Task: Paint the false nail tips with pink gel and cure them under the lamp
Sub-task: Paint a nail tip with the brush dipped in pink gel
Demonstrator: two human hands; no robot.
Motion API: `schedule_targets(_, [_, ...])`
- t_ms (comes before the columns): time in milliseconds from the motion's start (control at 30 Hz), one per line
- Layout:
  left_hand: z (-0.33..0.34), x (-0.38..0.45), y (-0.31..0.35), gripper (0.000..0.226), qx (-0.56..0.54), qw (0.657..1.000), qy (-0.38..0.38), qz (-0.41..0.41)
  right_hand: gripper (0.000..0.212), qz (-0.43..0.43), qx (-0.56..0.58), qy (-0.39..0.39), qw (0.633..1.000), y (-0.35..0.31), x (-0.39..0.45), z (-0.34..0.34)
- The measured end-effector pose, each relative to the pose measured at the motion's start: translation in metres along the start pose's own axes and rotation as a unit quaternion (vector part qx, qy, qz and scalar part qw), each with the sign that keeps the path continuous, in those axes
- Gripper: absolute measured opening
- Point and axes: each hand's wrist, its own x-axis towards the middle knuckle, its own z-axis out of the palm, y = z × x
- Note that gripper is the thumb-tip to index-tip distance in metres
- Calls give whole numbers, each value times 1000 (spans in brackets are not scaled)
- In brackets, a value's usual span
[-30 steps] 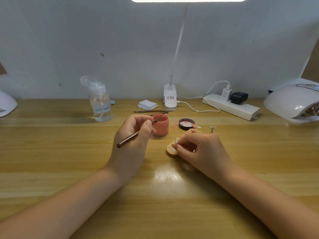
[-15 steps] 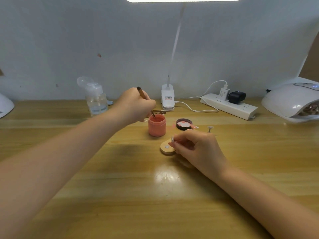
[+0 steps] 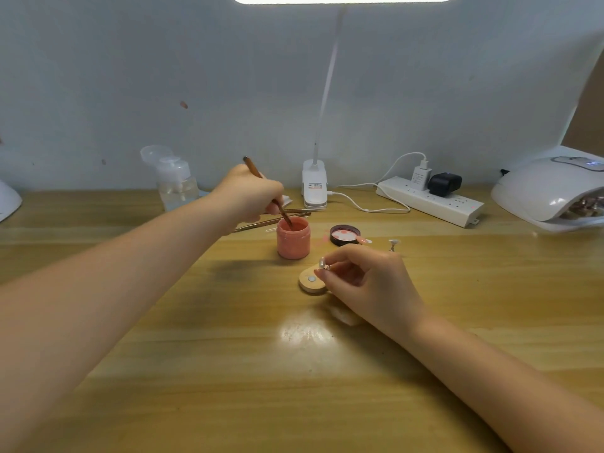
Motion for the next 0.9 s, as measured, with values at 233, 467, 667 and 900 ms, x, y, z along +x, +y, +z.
schedule_targets(233, [-19, -14, -28, 16, -239, 966, 9, -98, 5, -8, -8, -23, 1000, -1, 0, -2])
schedule_targets(467, [-26, -18, -44, 19, -298, 948, 26, -111, 6, 23, 4, -36, 999, 0, 1, -2])
schedule_targets(667, [-21, -23, -51, 15, -310, 945, 21, -100, 6, 34, 5, -47, 998, 1, 1, -3])
schedule_targets(900, [-17, -43, -64, 19, -332, 940, 78, 21, 8, 33, -1, -62, 998, 0, 2, -3])
